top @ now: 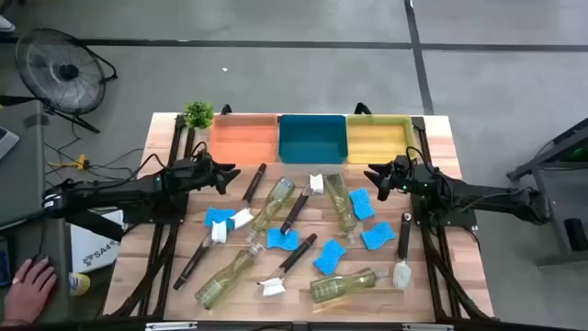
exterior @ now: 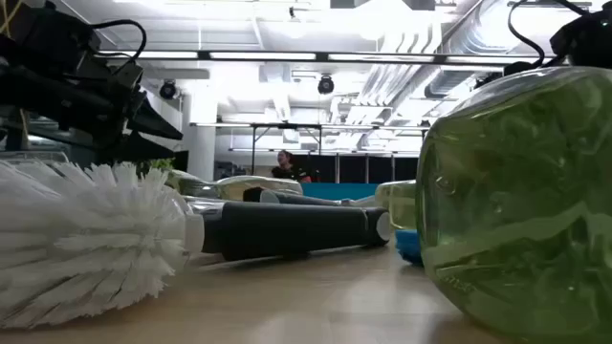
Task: Pick & Place Kitchen Sink Supplies
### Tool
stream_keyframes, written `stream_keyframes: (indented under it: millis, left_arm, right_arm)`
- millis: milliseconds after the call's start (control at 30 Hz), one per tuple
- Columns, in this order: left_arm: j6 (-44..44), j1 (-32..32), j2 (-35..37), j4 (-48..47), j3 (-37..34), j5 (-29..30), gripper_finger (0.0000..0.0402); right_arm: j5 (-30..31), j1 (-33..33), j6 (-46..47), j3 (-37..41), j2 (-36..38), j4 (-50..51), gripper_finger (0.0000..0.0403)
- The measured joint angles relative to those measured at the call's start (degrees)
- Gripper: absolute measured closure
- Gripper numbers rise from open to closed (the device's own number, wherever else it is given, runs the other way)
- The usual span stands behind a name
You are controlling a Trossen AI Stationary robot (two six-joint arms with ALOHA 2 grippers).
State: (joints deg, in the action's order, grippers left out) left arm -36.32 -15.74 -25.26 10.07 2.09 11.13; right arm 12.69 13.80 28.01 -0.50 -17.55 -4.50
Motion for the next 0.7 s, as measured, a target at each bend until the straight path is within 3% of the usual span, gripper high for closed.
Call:
stream_keyframes:
  millis: [467,700]
  left_arm:
    - [-0.01,-0.06,0.0,0.0,0.0,-0.07,0.0197]
    - [0.0,-4.6,-0.1,-0.08,0.0,-2.18,0.0197]
  right_arm:
    - [0.0,0.01,0.0,-0.01,-0.01,-0.01,0.022]
    - [0.0,0.01,0.0,0.01,0.0,-0.01,0.0219]
